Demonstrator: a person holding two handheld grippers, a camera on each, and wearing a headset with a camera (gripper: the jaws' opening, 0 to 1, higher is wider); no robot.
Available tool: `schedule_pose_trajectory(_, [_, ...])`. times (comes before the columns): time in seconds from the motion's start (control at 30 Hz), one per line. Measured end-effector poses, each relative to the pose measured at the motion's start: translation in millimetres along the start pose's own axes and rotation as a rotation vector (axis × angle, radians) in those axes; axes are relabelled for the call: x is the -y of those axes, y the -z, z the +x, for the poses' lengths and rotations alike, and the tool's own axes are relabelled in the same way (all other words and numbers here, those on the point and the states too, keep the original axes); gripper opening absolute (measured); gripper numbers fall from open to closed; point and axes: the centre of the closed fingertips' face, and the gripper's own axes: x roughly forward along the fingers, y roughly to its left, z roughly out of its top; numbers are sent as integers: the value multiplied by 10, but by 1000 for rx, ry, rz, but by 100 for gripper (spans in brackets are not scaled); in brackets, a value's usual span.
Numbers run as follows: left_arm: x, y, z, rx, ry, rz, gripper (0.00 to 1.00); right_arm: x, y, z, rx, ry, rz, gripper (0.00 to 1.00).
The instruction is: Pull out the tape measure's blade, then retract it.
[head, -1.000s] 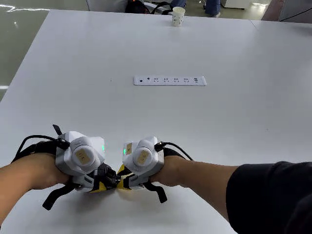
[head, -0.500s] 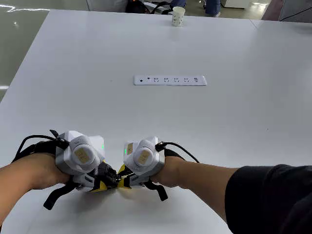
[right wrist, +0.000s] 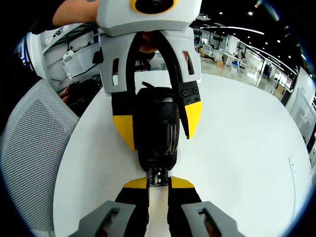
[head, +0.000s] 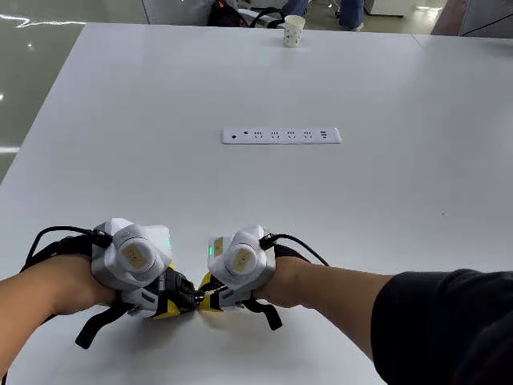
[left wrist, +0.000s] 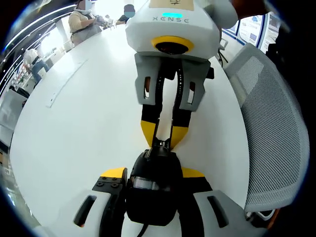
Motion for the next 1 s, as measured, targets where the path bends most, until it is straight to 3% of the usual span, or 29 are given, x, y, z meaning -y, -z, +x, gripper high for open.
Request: schedule_pose_trajectory(1.0, [5, -5, -1, 3, -12, 2, 35, 1, 156, -104, -36, 1, 19, 10])
